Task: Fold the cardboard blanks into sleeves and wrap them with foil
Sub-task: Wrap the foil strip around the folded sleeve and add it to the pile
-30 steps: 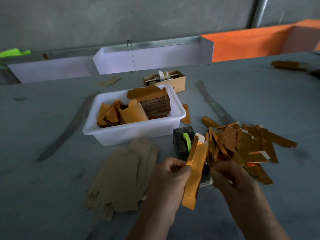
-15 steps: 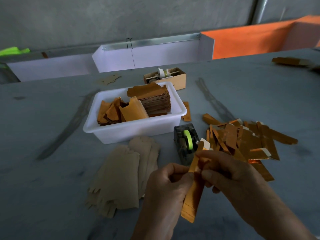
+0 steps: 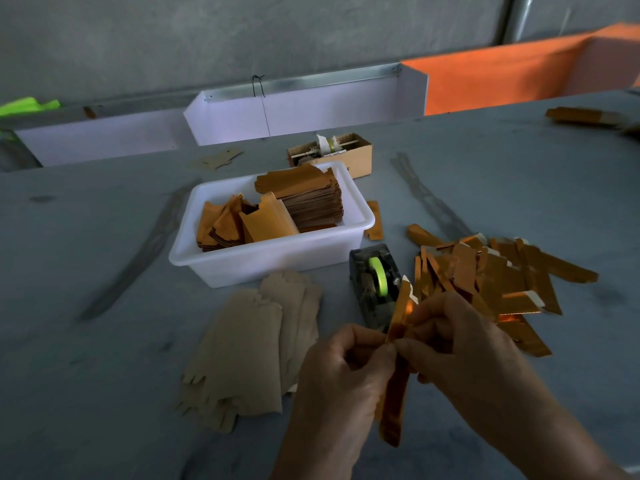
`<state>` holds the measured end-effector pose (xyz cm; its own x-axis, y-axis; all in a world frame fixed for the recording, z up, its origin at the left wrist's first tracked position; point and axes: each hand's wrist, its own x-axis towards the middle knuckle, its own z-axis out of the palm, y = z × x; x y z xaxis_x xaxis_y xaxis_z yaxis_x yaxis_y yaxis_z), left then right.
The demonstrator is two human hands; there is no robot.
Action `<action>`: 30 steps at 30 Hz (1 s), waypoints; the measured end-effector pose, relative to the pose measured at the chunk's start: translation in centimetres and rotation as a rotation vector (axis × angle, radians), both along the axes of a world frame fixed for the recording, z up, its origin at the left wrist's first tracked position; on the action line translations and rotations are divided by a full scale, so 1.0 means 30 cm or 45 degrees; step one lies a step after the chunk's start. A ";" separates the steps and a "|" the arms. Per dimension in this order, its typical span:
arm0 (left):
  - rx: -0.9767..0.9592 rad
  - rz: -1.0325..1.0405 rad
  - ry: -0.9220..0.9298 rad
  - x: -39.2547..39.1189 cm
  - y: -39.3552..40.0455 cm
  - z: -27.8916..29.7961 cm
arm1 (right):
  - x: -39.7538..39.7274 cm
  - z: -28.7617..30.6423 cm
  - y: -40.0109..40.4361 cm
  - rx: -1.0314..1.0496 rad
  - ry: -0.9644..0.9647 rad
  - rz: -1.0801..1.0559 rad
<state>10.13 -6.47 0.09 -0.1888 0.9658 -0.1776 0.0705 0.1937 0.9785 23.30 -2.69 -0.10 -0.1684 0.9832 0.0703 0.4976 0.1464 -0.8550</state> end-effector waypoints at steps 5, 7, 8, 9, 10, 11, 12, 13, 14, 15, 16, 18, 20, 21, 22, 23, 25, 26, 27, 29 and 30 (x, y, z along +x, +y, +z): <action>0.026 0.082 0.032 0.008 0.006 -0.019 | -0.010 0.004 -0.003 0.023 -0.064 -0.003; 0.021 0.124 0.029 0.012 0.003 -0.027 | -0.008 0.011 -0.006 0.000 -0.080 0.009; 0.024 0.143 0.028 0.017 0.001 -0.031 | -0.007 0.016 -0.009 -0.004 -0.094 0.012; 0.032 0.161 0.024 0.024 0.000 -0.036 | -0.007 0.022 -0.012 0.010 -0.131 0.015; 0.044 0.182 0.020 0.032 -0.002 -0.039 | -0.007 0.028 -0.017 0.049 -0.187 0.010; 0.061 0.208 0.032 0.041 -0.003 -0.043 | -0.009 0.035 -0.023 0.099 -0.252 -0.003; 0.084 0.234 0.067 0.049 -0.005 -0.047 | -0.012 0.041 -0.028 0.142 -0.311 -0.018; 0.109 0.257 0.114 0.057 -0.008 -0.051 | -0.018 0.045 -0.033 0.162 -0.350 -0.032; 0.135 0.278 0.156 0.063 -0.011 -0.054 | -0.024 0.048 -0.036 0.157 -0.366 -0.044; 0.170 0.300 0.185 0.067 -0.015 -0.058 | -0.029 0.051 -0.037 0.135 -0.373 -0.055; 0.215 0.327 0.212 0.067 -0.018 -0.063 | -0.030 0.052 -0.037 0.114 -0.383 -0.067; 0.292 0.381 0.257 0.060 -0.022 -0.070 | -0.025 0.044 -0.034 0.102 -0.386 -0.099; 0.322 0.384 0.265 0.054 -0.023 -0.072 | -0.014 0.028 -0.031 0.032 -0.260 -0.106; 0.319 0.372 0.257 0.053 -0.023 -0.073 | -0.013 0.018 -0.030 -0.068 -0.113 -0.072; 0.300 0.350 0.243 0.051 -0.023 -0.072 | -0.017 0.009 -0.026 -0.196 0.069 -0.025; 0.265 0.318 0.210 0.048 -0.024 -0.070 | -0.023 0.002 -0.022 -0.325 0.253 0.022; 0.179 0.249 0.106 0.038 -0.022 -0.070 | -0.032 -0.010 -0.015 -0.474 0.472 0.065; 0.138 0.215 0.051 0.032 -0.021 -0.072 | -0.035 -0.016 -0.015 -0.491 0.509 0.065; 0.102 0.186 -0.003 0.025 -0.020 -0.070 | -0.038 -0.019 -0.016 -0.490 0.508 0.058; 0.065 0.162 -0.100 0.015 -0.017 -0.074 | -0.038 -0.031 -0.011 -0.451 0.413 0.071; 0.052 0.177 -0.118 0.011 -0.015 -0.076 | -0.038 -0.034 -0.007 -0.443 0.372 0.091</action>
